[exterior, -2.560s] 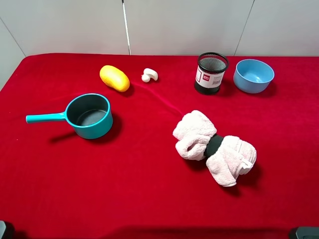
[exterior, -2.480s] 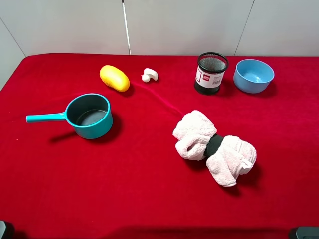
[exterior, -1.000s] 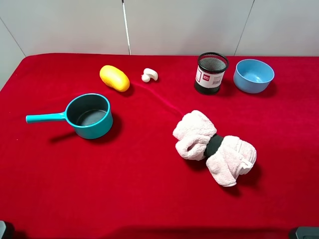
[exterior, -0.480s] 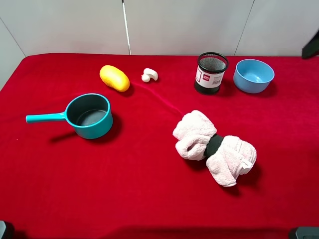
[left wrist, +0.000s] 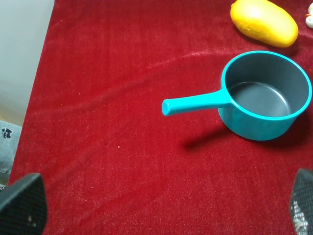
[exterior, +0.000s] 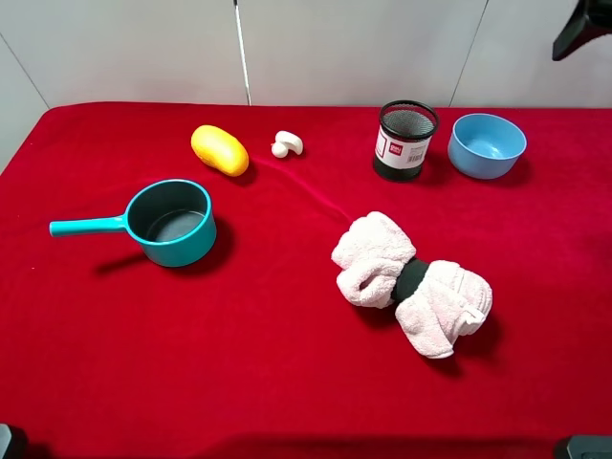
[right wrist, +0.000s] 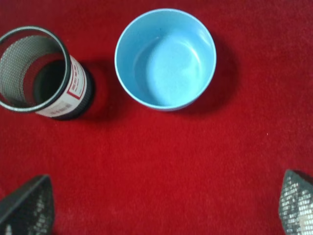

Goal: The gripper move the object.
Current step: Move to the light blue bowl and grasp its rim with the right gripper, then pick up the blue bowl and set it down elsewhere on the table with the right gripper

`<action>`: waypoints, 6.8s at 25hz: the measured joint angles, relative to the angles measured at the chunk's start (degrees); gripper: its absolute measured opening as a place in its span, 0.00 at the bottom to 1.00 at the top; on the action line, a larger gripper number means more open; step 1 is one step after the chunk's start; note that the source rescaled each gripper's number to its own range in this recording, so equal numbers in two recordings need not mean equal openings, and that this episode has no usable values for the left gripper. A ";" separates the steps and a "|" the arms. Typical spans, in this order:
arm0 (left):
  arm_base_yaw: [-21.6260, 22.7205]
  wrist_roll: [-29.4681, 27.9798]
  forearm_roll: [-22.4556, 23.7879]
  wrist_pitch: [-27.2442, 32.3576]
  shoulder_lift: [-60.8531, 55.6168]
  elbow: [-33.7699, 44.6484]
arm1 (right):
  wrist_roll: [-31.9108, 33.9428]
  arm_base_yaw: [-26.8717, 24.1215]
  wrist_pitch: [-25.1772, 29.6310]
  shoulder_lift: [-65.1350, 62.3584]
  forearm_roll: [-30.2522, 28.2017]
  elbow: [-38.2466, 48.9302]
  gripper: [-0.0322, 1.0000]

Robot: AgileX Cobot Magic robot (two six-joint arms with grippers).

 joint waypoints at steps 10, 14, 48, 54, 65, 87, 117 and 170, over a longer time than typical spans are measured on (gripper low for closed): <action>0.00 0.00 0.00 0.00 0.00 0.00 | 0.00 -2.01 2.55 14.25 0.44 -11.29 1.00; 0.00 0.00 0.00 0.00 0.00 0.00 | -0.20 -4.12 3.33 19.05 0.71 -13.93 1.00; 0.00 0.00 0.00 0.00 0.00 0.00 | -4.10 -7.09 2.18 48.19 2.23 -28.36 1.00; 0.00 0.00 0.00 0.00 0.00 0.00 | -4.10 -7.09 2.04 50.86 2.92 -29.20 1.00; 0.00 0.00 0.00 0.00 0.00 0.00 | -4.10 -7.09 2.04 51.30 3.03 -29.20 0.63; 0.00 0.00 0.00 0.00 0.00 0.00 | -4.10 -7.09 1.99 50.93 2.98 -29.28 0.03; 0.00 0.00 0.00 0.00 0.00 0.00 | -4.10 -7.09 14.37 36.35 0.48 -29.35 0.03; 0.00 0.00 0.05 0.00 0.00 0.00 | 10.38 35.05 12.80 -1.51 2.05 1.74 0.03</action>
